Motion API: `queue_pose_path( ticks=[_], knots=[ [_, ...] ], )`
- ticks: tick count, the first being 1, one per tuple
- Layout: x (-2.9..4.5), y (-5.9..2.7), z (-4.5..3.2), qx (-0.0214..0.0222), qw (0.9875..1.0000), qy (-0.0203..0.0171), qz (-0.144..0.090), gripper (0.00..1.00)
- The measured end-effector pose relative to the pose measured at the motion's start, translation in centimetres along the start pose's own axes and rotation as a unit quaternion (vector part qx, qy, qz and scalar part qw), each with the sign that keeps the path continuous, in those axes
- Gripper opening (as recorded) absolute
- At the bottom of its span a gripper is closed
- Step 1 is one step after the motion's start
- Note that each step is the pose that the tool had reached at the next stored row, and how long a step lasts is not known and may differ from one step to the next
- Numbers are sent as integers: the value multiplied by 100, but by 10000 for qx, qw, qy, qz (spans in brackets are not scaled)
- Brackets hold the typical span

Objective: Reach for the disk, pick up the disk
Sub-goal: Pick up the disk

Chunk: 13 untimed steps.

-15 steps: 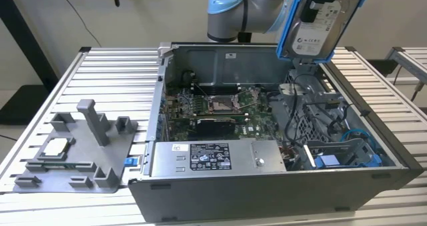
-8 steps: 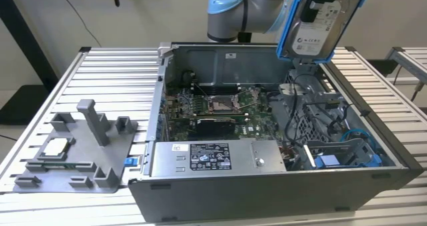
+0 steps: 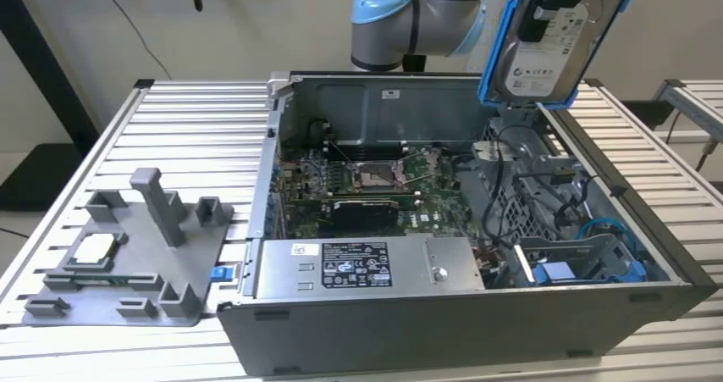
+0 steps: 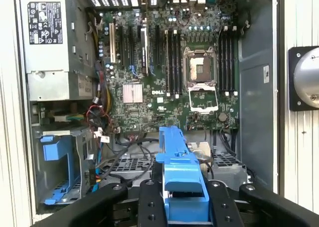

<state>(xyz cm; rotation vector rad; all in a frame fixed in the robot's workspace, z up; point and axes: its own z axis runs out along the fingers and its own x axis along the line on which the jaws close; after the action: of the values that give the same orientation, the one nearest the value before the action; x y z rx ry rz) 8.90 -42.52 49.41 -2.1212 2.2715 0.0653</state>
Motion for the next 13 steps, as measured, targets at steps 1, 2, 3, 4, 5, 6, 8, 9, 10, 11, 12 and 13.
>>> queue_pose_path(
  ticks=[1,2,3,4,5,6,8,9,10,11,12,13],
  knots=[
    [39,-2,-1,13,10000,-4,-1,0],
    [81,-5,-3,25,10000,-6,-1,0],
    [127,-8,-5,33,10000,-7,-2,0],
    [172,-10,-6,39,10000,-9,-2,0],
    [217,-13,-8,44,10000,-10,-2,0],
    [261,-16,-9,50,10000,-12,-3,0],
    [354,-22,-10,65,10000,-17,-4,0],
    [399,-24,-11,69,10000,-17,-3,0],
    [444,-26,-13,70,10000,-17,-4,0],
    [488,-28,-14,71,10000,-17,-4,0],
    [534,-30,-16,71,10000,-17,-4,0],
    [579,-30,-18,71,10000,-17,-4,0]
  ],
)
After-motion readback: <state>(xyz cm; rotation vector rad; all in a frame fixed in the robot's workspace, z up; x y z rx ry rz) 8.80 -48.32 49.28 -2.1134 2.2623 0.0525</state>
